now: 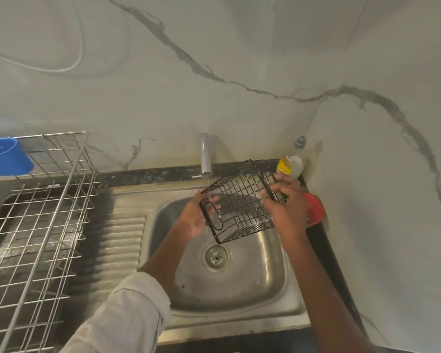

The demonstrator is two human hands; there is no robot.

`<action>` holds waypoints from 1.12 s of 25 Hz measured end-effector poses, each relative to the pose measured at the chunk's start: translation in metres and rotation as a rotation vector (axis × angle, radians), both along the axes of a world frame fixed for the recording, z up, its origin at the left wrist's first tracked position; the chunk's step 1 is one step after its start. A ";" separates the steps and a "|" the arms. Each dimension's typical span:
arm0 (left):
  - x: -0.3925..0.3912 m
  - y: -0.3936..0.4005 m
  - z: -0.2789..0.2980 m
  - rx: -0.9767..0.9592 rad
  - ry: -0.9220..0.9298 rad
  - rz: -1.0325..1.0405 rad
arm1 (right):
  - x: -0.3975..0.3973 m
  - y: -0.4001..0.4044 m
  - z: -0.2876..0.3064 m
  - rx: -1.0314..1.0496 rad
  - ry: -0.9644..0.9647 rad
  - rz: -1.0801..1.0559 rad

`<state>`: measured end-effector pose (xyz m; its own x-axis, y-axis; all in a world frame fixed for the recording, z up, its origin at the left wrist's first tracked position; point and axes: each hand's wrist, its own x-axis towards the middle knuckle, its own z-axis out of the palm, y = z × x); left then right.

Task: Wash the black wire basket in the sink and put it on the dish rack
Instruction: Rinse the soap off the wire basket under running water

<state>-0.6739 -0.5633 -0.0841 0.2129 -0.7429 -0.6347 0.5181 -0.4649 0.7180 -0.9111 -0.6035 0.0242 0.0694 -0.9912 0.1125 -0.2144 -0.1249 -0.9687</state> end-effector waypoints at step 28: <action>0.016 0.004 0.030 -0.222 0.063 0.170 | -0.019 0.001 -0.024 -0.234 -0.023 0.293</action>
<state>-0.6584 -0.5595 -0.0541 0.3114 -0.8223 -0.4763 0.6218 -0.2027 0.7565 -0.9300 -0.6024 -0.0001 0.3410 -0.8769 0.3387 -0.1149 -0.3965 -0.9108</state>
